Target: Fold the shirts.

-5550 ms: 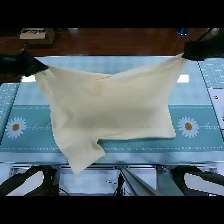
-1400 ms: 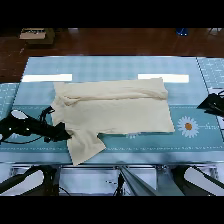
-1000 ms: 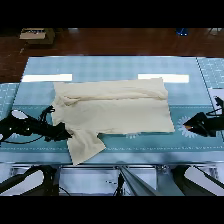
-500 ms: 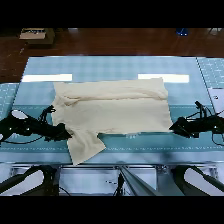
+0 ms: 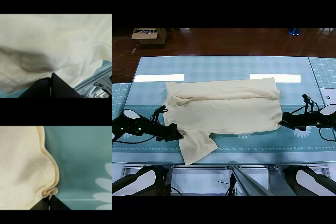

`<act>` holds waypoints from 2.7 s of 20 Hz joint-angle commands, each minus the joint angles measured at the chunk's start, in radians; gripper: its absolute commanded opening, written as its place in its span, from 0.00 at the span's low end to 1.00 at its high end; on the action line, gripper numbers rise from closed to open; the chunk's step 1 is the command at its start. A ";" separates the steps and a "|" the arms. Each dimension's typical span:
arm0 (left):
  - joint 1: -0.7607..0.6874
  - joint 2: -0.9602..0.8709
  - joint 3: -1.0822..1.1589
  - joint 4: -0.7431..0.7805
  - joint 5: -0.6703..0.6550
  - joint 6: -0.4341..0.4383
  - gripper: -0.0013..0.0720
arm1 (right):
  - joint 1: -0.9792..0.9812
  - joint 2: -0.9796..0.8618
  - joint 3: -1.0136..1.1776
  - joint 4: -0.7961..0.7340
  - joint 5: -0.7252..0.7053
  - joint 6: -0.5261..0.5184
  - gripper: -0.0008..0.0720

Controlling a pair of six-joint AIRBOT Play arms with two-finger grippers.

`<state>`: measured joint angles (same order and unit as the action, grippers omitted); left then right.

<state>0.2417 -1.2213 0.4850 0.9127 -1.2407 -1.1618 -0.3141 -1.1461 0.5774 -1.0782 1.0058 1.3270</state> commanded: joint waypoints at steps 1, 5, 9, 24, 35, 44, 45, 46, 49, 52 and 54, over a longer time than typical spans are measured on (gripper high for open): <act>0.001 0.019 0.078 -0.024 -0.124 0.003 0.04 | 0.008 0.069 0.087 0.034 0.110 -0.088 0.05; 0.001 0.106 0.334 -0.092 -0.190 -0.027 0.04 | 0.066 0.167 0.253 0.064 0.016 -0.067 0.04; 0.001 0.108 0.567 -0.124 -0.015 -0.067 0.04 | 0.125 0.110 0.364 0.111 -0.225 0.005 0.04; 0.003 -0.477 0.781 -0.375 0.079 -0.054 0.04 | 0.125 -0.365 0.542 0.384 -0.407 -0.008 0.04; 0.083 -0.508 0.780 -0.372 0.048 -0.055 0.50 | 0.125 -0.380 0.542 0.271 -0.365 -0.010 0.05; 0.117 -0.507 0.780 -0.370 -0.122 -0.013 0.50 | 0.033 -0.306 0.542 -0.044 -0.292 0.092 0.65; 0.117 -0.507 0.780 -0.370 -0.122 -0.009 0.50 | 0.021 -0.319 0.542 -0.031 -0.286 0.107 0.69; 0.117 -0.507 0.780 -0.370 -0.122 -0.009 0.50 | 0.014 -0.339 0.542 0.008 -0.282 0.109 0.75; 0.117 -0.507 0.780 -0.370 -0.122 -0.009 0.50 | 0.005 -0.426 0.542 0.229 -0.280 0.098 0.76; 0.117 -0.507 0.780 -0.371 -0.122 -0.001 0.50 | 0.009 -0.518 0.542 0.536 -0.280 -0.008 0.76; 0.117 -0.507 0.780 -0.371 -0.122 -0.001 0.50 | 0.028 -0.559 0.542 0.722 -0.286 -0.113 0.76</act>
<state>0.3584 -1.7279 1.2652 0.5419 -1.3605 -1.1660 -0.2974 -1.6417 1.1191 -0.6472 0.7189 1.3319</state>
